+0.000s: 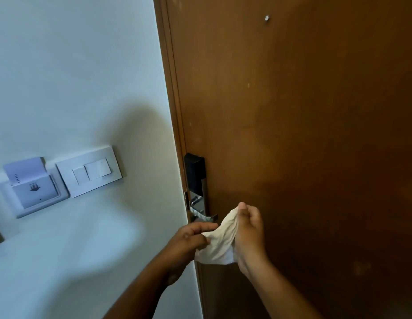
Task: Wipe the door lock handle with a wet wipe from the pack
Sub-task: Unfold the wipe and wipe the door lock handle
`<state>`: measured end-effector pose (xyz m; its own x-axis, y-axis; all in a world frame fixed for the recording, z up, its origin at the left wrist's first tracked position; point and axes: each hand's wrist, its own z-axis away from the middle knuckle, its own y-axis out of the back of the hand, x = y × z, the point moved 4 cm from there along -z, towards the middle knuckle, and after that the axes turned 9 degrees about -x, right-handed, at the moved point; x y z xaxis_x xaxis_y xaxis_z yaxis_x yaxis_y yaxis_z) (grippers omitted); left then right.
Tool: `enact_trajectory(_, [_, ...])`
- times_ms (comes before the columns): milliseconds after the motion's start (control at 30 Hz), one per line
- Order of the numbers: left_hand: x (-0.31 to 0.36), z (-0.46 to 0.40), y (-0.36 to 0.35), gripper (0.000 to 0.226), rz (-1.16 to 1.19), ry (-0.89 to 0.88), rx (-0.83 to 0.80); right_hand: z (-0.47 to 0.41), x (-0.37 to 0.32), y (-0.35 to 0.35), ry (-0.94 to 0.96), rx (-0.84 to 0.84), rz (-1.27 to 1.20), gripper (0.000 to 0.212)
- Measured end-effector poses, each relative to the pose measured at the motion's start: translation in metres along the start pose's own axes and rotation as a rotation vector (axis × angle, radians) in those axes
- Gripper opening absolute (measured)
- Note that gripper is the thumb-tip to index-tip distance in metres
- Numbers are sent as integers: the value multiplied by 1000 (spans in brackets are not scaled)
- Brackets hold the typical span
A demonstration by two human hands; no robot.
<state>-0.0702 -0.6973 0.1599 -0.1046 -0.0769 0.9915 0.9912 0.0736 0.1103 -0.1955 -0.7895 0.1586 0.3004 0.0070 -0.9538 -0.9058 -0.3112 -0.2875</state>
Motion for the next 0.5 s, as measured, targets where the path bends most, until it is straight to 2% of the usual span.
enact_trajectory(100, [6,-4,-3,35,-91,-77,-130,0,2,-7,2,63,60,21])
enact_trajectory(133, [8,-7,-3,35,-153,-100,-120,0,1,-8,22,88,84,22])
enact_trajectory(233, [5,-13,14,15,-274,-107,56,-1,-3,-18,67,124,147,23])
enact_trajectory(300, [-2,-16,27,8,-134,-65,35,-1,-6,-25,59,129,152,23])
enact_trajectory(433, [-7,-18,52,17,384,-50,-81,4,-3,-37,16,68,97,26])
enact_trajectory(500, [-8,-20,57,15,502,-63,-90,5,-1,-41,-14,33,105,26])
